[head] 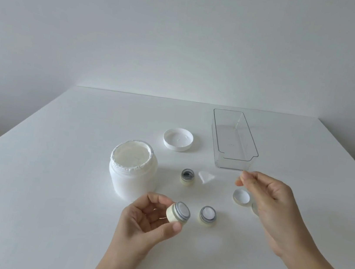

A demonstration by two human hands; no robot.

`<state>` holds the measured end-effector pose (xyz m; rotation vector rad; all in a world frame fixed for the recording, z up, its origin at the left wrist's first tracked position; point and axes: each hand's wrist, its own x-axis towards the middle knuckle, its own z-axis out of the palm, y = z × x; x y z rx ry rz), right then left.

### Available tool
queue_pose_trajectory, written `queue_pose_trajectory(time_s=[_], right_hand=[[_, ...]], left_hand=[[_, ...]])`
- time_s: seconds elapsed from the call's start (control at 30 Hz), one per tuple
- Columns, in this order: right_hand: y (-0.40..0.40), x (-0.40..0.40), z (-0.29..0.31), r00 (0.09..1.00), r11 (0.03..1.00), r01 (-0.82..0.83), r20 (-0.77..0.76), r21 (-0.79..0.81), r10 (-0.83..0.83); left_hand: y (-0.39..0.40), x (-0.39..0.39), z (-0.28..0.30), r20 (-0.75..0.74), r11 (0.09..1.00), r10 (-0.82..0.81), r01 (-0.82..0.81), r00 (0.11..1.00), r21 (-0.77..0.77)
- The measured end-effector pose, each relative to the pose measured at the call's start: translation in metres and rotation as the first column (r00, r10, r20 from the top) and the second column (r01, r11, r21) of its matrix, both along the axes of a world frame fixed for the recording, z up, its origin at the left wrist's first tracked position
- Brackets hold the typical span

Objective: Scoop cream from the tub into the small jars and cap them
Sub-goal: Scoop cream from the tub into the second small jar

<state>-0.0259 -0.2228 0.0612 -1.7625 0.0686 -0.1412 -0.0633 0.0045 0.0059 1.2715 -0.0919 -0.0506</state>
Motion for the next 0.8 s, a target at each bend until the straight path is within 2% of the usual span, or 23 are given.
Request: queue_pose_trajectory(time_s=[0.13, 0.3, 0.8], right_hand=[[0.0, -0.012, -0.009, 0.997, 0.985, -0.049, 0.047, -0.163, 0.058], [0.009, -0.017, -0.005, 0.977, 0.947, -0.063, 0.176, -0.316, 0.124], [0.016, -0.018, 0.0, 0.943, 0.908, -0.061, 0.276, -0.415, 0.189]], left_hand=[[-0.002, 0.0, 0.0, 0.007, 1.0, 0.002, -0.003, 1.0, 0.009], [-0.002, 0.0, 0.0, 0.002, 1.0, -0.01, 0.01, 1.0, 0.002], [-0.002, -0.001, 0.003, 0.012, 1.0, 0.002, -0.002, 1.0, 0.006]])
